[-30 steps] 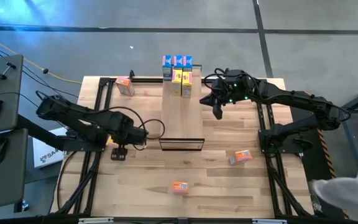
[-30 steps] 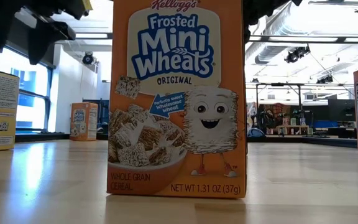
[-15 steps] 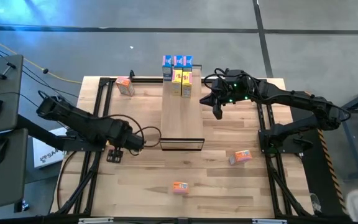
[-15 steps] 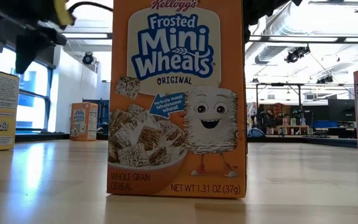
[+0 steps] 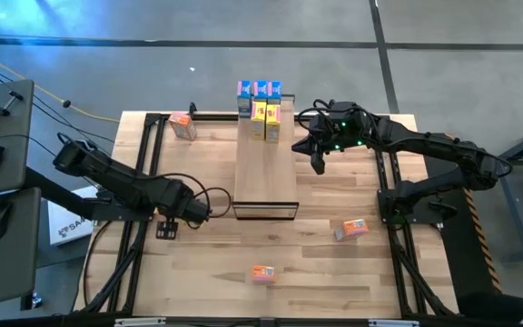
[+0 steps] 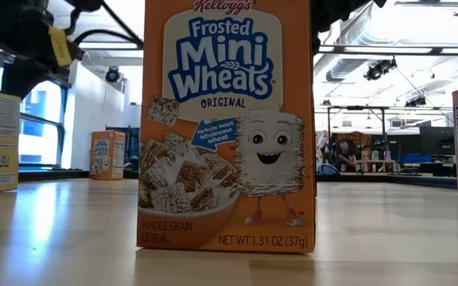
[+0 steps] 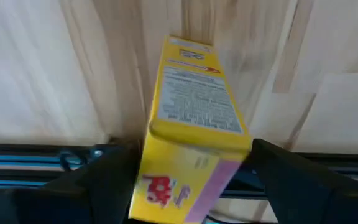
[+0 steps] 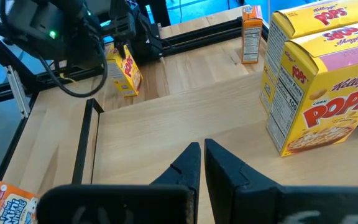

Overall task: Stack cereal on shelf
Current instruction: Put the yellow cereal box on the shelf aligned with the yellow cereal boxes

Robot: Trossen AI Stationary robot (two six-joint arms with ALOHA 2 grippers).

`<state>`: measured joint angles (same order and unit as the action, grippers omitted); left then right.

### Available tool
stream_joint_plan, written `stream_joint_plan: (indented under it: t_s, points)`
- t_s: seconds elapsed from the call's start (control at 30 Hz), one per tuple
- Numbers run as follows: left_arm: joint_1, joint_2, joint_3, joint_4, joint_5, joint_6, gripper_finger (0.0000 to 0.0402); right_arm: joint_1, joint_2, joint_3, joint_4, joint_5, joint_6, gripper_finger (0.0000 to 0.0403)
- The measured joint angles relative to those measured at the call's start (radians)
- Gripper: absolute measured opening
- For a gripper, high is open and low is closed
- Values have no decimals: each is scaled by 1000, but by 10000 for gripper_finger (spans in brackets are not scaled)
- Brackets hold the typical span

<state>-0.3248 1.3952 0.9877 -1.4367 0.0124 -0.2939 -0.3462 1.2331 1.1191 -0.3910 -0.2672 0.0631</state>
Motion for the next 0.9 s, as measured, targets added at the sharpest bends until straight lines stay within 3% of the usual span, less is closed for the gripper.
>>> stream_joint_plan:
  t_s: [0.43,0.6,0.9]
  points:
    - [12,-49,15,-8,27,-106,230,0,0,0,2,-1,8,13]
    - [68,-106,123,-19,35,-223,220,0,0,0,15,-1,8,13]
    - [270,-162,421,-36,53,-390,220,0,0,0,15,-1,8,13]
